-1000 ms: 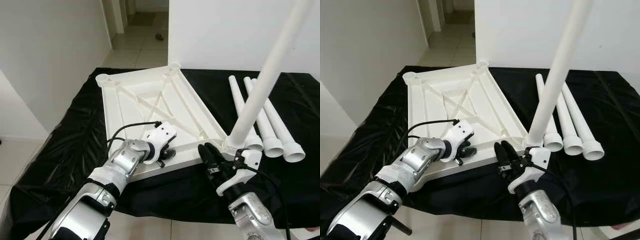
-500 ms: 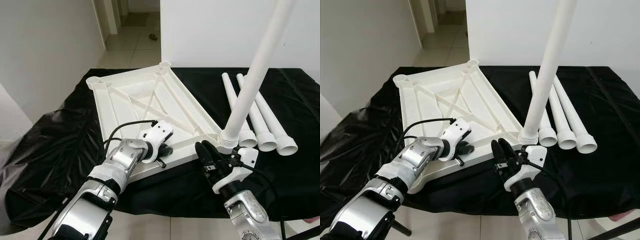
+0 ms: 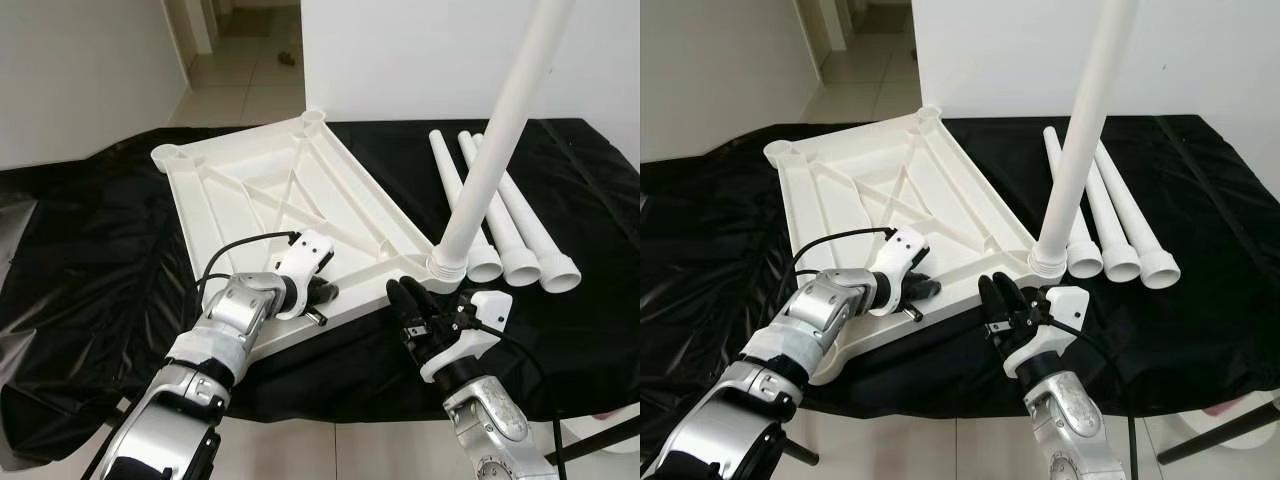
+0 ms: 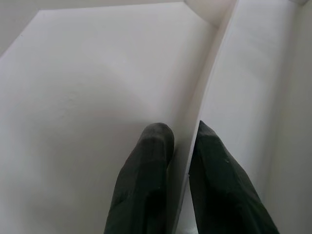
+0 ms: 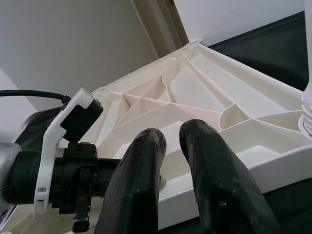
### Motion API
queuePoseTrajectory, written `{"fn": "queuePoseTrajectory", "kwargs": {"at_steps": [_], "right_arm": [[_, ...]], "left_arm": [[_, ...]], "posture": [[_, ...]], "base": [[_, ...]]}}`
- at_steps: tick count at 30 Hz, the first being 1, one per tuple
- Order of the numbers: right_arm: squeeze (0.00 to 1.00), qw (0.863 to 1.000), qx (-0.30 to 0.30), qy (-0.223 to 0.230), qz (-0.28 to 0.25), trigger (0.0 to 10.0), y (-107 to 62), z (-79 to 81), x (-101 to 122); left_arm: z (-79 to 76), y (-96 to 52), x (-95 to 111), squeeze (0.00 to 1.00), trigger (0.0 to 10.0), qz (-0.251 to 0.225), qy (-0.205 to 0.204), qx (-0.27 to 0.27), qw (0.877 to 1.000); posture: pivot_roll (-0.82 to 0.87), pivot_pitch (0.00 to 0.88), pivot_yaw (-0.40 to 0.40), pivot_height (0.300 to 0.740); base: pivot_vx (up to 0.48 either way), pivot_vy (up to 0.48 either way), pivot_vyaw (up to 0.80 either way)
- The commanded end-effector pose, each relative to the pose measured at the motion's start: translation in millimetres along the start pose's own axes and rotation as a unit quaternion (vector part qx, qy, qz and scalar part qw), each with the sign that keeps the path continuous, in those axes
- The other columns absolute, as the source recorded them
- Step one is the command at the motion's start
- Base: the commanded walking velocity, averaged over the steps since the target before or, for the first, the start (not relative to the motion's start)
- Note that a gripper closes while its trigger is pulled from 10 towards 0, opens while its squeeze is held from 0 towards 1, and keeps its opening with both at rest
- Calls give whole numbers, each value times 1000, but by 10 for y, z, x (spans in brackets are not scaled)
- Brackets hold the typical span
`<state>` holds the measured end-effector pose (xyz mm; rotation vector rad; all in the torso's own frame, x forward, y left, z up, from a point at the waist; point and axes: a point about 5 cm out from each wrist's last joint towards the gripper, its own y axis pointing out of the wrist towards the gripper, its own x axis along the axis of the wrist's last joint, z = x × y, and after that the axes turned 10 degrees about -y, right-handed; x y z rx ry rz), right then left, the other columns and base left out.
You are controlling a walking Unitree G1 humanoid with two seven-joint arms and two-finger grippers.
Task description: Building children table
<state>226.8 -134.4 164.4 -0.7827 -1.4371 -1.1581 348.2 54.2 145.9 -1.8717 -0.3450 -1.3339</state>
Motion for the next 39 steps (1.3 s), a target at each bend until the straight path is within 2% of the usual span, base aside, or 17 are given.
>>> {"fn": "queuePoseTrajectory", "kwargs": {"at_steps": [1, 9, 15, 32, 35, 37, 39], "right_arm": [[0, 1000, -1, -2, 4, 10000, -1, 10, -22], [0, 1000, 0, -5, 2, 10000, 20, 17, -23], [0, 1000, -1, -6, 2, 10000, 16, 20, -31], [0, 1000, 7, -3, 7, 10000, 25, 29, -69], [0, 1000, 8, -3, 7, 10000, 34, 29, -72], [0, 1000, 10, -4, 8, 10000, 51, 33, -77], [0, 1000, 11, -6, 6, 10000, 66, 35, -73]], "left_arm": [[346, -151, -23, 0, 0, -32, -28, 204, 978], [200, -172, 79, 0, 0, -46, -18, 183, 982], [106, -252, 128, 0, 0, -61, -23, 181, 981], [70, -461, 109, 0, 0, -81, -52, 217, 972], [63, -456, 107, 0, 0, -82, -56, 218, 971], [34, -402, 118, 0, 0, -82, -52, 211, 973], [-47, -253, 173, 0, 0, -83, -42, 187, 978]], "posture": [[-12, 96, 89, 740], [-10, 96, 95, 740], [-6, 100, 99, 740], [20, 99, 68, 740], [23, 99, 63, 740], [19, 99, 63, 740], [14, 101, 66, 740]], "base": [[0, 0, 0], [0, 0, 0], [0, 0, 0], [0, 0, 0], [0, 0, 0], [0, 0, 0], [0, 0, 0]]}}
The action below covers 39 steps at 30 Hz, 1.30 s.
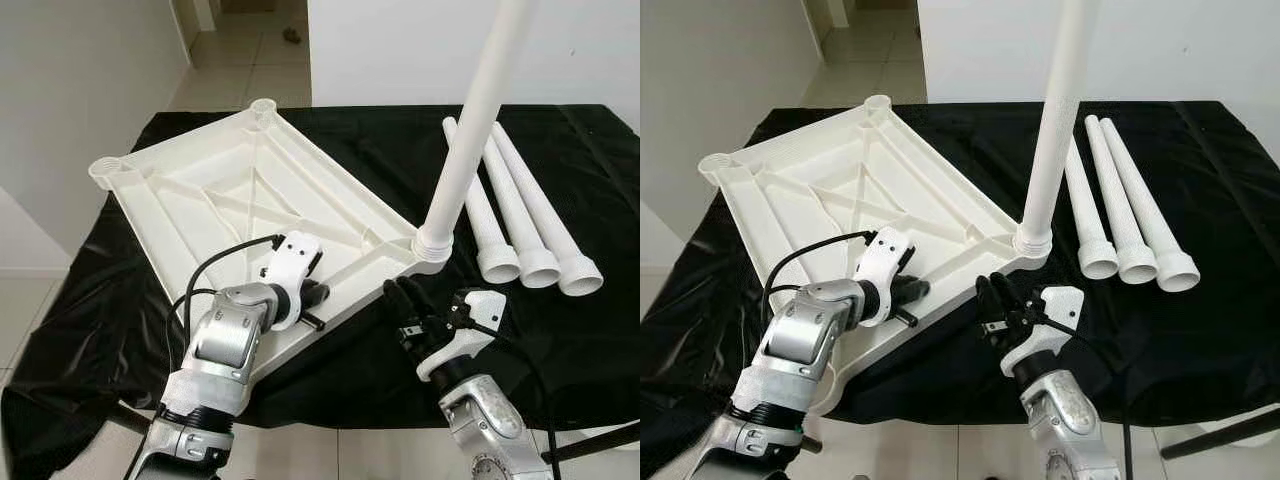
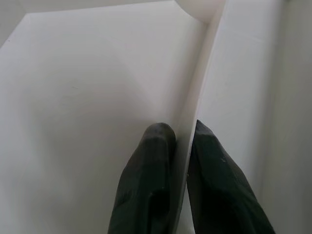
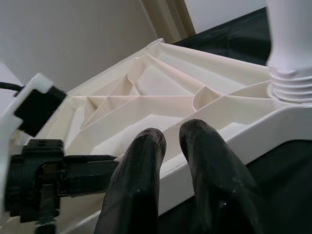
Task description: Building children table
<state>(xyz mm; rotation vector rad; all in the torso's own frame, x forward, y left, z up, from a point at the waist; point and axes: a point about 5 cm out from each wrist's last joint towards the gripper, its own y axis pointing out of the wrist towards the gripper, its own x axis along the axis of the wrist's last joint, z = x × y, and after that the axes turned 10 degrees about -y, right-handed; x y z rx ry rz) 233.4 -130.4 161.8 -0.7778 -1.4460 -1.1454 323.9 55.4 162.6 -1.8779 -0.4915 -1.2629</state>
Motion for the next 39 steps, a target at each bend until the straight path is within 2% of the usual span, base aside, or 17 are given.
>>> {"fn": "queuePoseTrajectory", "kwargs": {"at_steps": [1, 4, 5, 7, 8, 13, 19, 20, 21, 22, 24, 25, 26, 27, 31, 33, 39], "right_arm": [[0, 1000, 5, -6, 4, 10000, 3, 21, -23], [0, 1000, 1, -8, 3, 10000, -5, 13, -13], [0, 1000, -3, -10, 3, 10000, -16, 7, -9], [0, 1000, -6, -12, 3, 10000, -27, 1, -6], [0, 1000, -11, -14, 4, 10000, -52, -6, -2], [0, 1000, -24, -16, 5, 10000, -104, -19, -2], [0, 1000, -26, -16, 5, 10000, -105, -22, -6], [0, 1000, -25, -16, 4, 10000, -98, -18, -10], [0, 1000, -25, -16, 4, 10000, -93, -16, -12], [0, 1000, -22, -15, 4, 10000, -81, -7, -17], [0, 1000, -17, -14, 4, 10000, -67, 1, -22], [0, 1000, -14, -15, 5, 10000, -60, 4, -25], [0, 1000, -14, -15, 5, 10000, -60, 4, -25], [0, 1000, -13, -14, 5, 10000, -57, 4, -27], [0, 1000, -10, -15, 6, 10000, -50, 7, -31], [0, 1000, -9, -17, 7, 10000, -37, 1, -37], [0, 1000, -13, -21, 7, 10000, -17, -23, -42]], "left_arm": [[65, 63, 174, 0, 0, -63, 10, 139, 988], [-10, 153, 226, 0, 0, -66, 17, 125, 990], [-47, 191, 247, 0, 4431, -66, 19, 118, 991], [-79, 219, 262, 0, 4431, -65, 19, 111, 991], [-137, 259, 291, 0, 10000, -67, 20, 100, 992], [-306, 303, 396, 0, 10000, -83, 40, 59, 994], [-371, 278, 440, 0, 10000, -101, 45, 31, 993], [-413, 280, 465, 792, 10000, -114, 51, 17, 992], [-441, 284, 481, 792, 10000, -123, 55, 9, 991], [-483, 278, 491, 1000, 10000, -132, 58, -5, 990], [-542, 254, 514, 1000, 10000, -150, 69, -24, 986], [-576, 222, 526, 773, 10000, -162, 78, -40, 983], [-576, 222, 526, 773, 10000, -162, 78, -40, 983], [-597, 196, 532, 0, 10000, -170, 86, -53, 980], [-631, 125, 547, 0, 10000, -186, 95, -78, 975], [-624, -19, 522, 0, 10000, -197, 115, -105, 968], [-594, -210, 426, 0, 10000, -204, 159, -136, 956]], "posture": [[-1, 105, 74, 740], [-12, 107, 81, 740], [-18, 110, 85, 740], [-18, 110, 85, 740], [-39, 111, 102, 740], [-51, 111, 113, 740], [-44, 107, 111, 740], [-39, 105, 108, 740], [-39, 105, 108, 740], [-30, 102, 100, 740], [-24, 101, 95, 740], [-20, 100, 92, 740], [-20, 100, 92, 740], [-16, 99, 89, 740], [-14, 96, 87, 740], [-8, 93, 83, 740], [0, 87, 79, 740]], "base": [[0, 0, 0], [0, 0, 0], [0, 0, 0], [0, 0, 0], [0, 0, 0], [0, 0, 0], [0, 0, 0], [0, 0, 0], [0, 0, 0], [0, 0, 0], [0, 0, 0], [0, 0, 0], [0, 0, 0], [0, 0, 0], [0, 0, 0], [0, 0, 0], [0, 0, 0]]}}
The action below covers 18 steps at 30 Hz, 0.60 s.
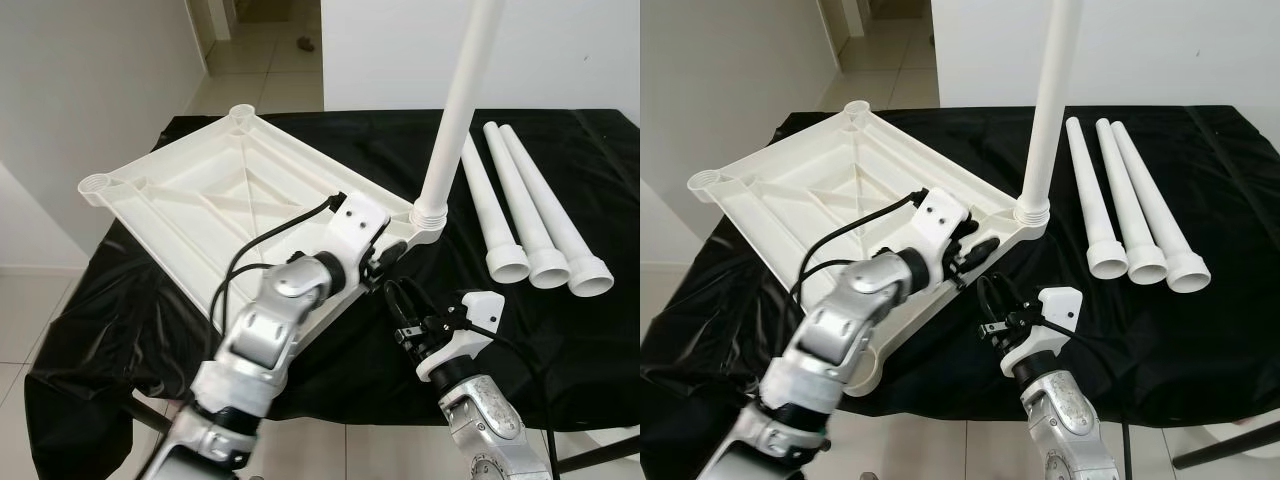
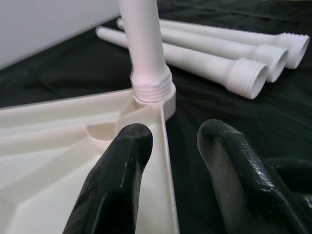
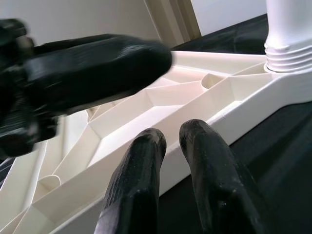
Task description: Building children table
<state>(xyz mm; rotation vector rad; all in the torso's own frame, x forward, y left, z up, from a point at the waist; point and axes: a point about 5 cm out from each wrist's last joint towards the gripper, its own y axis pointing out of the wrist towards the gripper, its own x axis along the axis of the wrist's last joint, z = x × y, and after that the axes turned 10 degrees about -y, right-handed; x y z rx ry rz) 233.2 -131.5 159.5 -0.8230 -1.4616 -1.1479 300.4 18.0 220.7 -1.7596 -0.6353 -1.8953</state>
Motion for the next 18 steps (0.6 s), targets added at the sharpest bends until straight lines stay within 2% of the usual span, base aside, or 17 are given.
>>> {"fn": "queuePoseTrajectory", "kwargs": {"at_steps": [1, 2, 3, 4, 6, 7, 8, 9, 10, 11, 12, 13, 15, 16, 17, 18], "right_arm": [[0, 1000, -2, -3, 3, 10000, -5, -12, -23], [0, 1000, -10, -6, 2, 10000, 6, -37, -22], [0, 1000, -10, -6, 2, 10000, 6, -37, -22], [0, 1000, -21, -12, 1, 10000, 22, -70, -20], [0, 1000, -21, -12, 1, 10000, 22, -70, -20], [0, 999, -35, -14, 0, 10000, 41, -110, -14], [0, 999, -35, -14, 0, 10000, 41, -110, -14], [0, 999, -51, -19, 1, 10000, 65, -155, -14], [0, 999, -51, -19, 1, 10000, 65, -155, -14], [0, 998, -67, -22, 3, 10000, 85, -195, -16], [0, 998, -67, -22, 3, 10000, 85, -195, -16], [0, 996, -82, -30, 6, 10000, 99, -235, -18], [0, 996, -82, -30, 6, 10000, 99, -235, -18], [0, 995, -94, -37, 12, 10000, 107, -268, -25], [0, 995, -94, -37, 12, 10000, 107, -268, -25], [0, 993, -104, -45, 19, 10000, 114, -303, -33]], "left_arm": [[-71, -35, -2, 0, 10000, -2, 5, -38, 999], [-78, -142, -29, 0, 10000, 1, 15, -52, 999], [-78, -142, -29, 0, 10000, 1, 15, -52, 999], [-74, -265, -69, 0, 10000, 11, 23, -65, 998], [-74, -265, -69, 0, 10000, 11, 23, -65, 998], [-64, -387, -106, 0, 10000, 22, 31, -75, 996], [-64, -387, -106, 0, 10000, 22, 31, -75, 996], [-46, -524, -142, 0, 10000, 38, 36, -88, 995], [-46, -524, -142, 0, 10000, 38, 36, -88, 995], [-17, -647, -161, 0, 10000, 50, 41, -97, 993], [-17, -647, -161, 0, 10000, 50, 41, -97, 993], [7, -767, -184, 0, 10000, 67, 44, -108, 991], [7, -767, -184, 0, 10000, 67, 44, -108, 991], [34, -869, -203, 0, 10000, 82, 49, -116, 989], [34, -869, -203, 0, 10000, 82, 49, -116, 989], [89, -963, -227, 0, 10000, 99, 56, -118, 987]], "posture": [[0, 87, 79, 740], [0, 87, 79, 740], [0, 87, 79, 740], [9, 84, 75, 740], [9, 84, 75, 740], [14, 85, 73, 740], [14, 85, 73, 740], [23, 88, 71, 740], [23, 88, 71, 740], [23, 88, 71, 740], [23, 88, 71, 740], [25, 90, 72, 740], [25, 90, 72, 740], [27, 94, 69, 740], [27, 94, 69, 740], [28, 95, 66, 740]], "base": [[0, 0, 0], [0, 0, 0], [0, 0, 0], [0, 0, 0], [0, 0, 0], [0, 0, 0], [0, 0, 0], [0, 0, 0], [0, 0, 0], [0, 0, 0], [0, 0, 0], [0, 0, 0], [0, 0, 0], [0, 0, 0], [0, 0, 0], [0, 0, 0]]}}
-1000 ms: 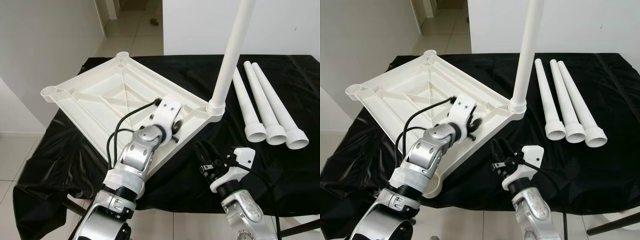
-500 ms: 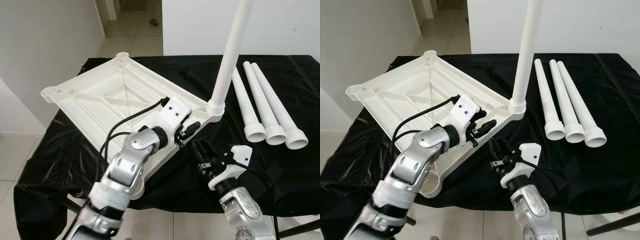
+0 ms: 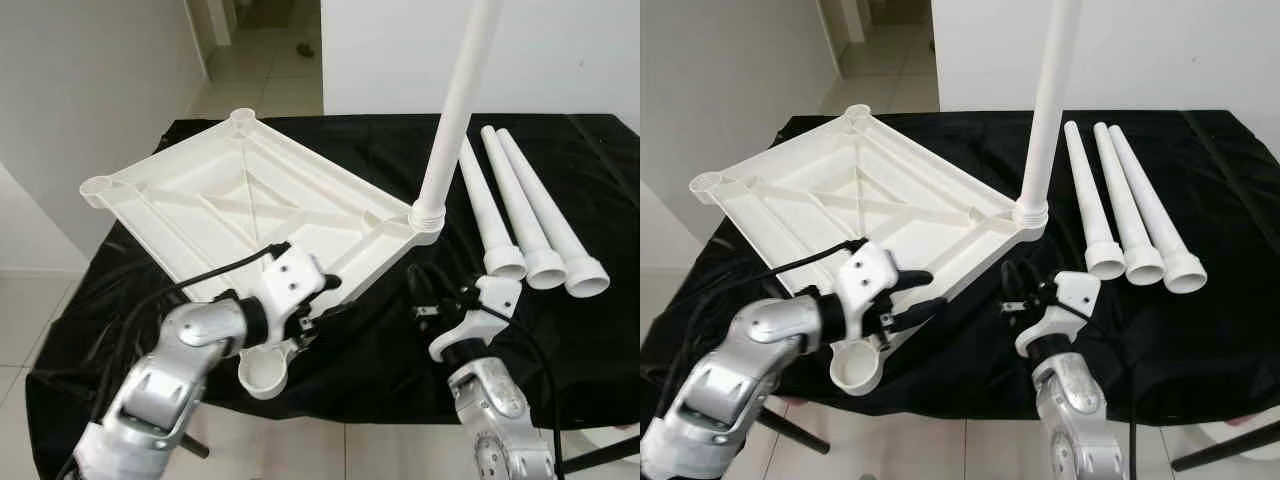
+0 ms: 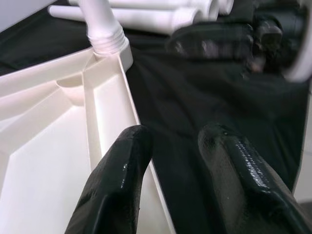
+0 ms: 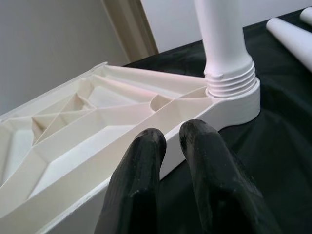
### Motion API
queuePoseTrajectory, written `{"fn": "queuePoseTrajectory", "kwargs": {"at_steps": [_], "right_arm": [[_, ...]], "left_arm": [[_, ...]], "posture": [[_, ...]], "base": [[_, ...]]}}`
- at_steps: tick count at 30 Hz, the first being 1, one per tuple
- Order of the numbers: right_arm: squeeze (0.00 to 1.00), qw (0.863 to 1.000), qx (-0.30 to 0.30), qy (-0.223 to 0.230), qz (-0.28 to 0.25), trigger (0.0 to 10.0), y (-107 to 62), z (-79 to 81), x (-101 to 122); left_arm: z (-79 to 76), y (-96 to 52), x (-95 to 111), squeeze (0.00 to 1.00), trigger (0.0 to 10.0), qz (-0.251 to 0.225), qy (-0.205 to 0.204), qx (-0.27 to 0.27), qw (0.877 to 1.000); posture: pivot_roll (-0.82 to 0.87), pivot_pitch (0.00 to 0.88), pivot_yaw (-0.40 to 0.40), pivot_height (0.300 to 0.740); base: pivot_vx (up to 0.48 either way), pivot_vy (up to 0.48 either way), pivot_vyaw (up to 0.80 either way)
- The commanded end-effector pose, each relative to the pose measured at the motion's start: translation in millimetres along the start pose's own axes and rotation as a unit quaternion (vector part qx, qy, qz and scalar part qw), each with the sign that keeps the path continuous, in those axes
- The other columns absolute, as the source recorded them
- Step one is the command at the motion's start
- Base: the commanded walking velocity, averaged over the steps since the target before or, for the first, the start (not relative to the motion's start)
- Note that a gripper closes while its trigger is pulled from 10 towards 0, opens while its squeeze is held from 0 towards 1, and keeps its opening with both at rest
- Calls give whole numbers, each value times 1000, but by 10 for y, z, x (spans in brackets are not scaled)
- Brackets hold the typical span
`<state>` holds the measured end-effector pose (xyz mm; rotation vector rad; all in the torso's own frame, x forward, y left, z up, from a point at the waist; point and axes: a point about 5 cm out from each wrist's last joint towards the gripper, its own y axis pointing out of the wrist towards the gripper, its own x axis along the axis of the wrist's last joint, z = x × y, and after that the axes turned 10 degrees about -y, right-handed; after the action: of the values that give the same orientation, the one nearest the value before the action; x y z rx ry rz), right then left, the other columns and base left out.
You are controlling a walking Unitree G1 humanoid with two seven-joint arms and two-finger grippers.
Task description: Building children table
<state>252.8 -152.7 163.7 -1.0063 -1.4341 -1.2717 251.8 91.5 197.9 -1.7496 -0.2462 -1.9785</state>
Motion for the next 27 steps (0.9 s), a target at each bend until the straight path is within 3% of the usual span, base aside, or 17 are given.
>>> {"fn": "queuePoseTrajectory", "kwargs": {"at_steps": [1, 7, 19, 27], "right_arm": [[0, 999, -22, -14, 24, 10000, 6, -68, -66], [0, 999, -28, -17, 34, 10000, 47, -94, -72], [0, 999, -24, -21, 34, 10000, 74, -85, -52], [0, 998, -41, -25, 36, 10000, 124, -89, -11]], "left_arm": [[37, -162, -62, 0, 10000, 29, 5, -17, 999], [167, -306, -161, 0, 10000, 66, 28, 2, 997], [367, -456, -297, 0, 10000, 102, 27, 38, 994], [646, -620, -525, 0, 10000, 153, 60, 86, 983]], "posture": [[28, 95, 64, 740], [27, 98, 55, 740], [27, 101, 47, 740], [25, 101, 46, 740]], "base": [[0, 0, 0], [0, 0, 0], [0, 0, 0], [0, 0, 0]]}}
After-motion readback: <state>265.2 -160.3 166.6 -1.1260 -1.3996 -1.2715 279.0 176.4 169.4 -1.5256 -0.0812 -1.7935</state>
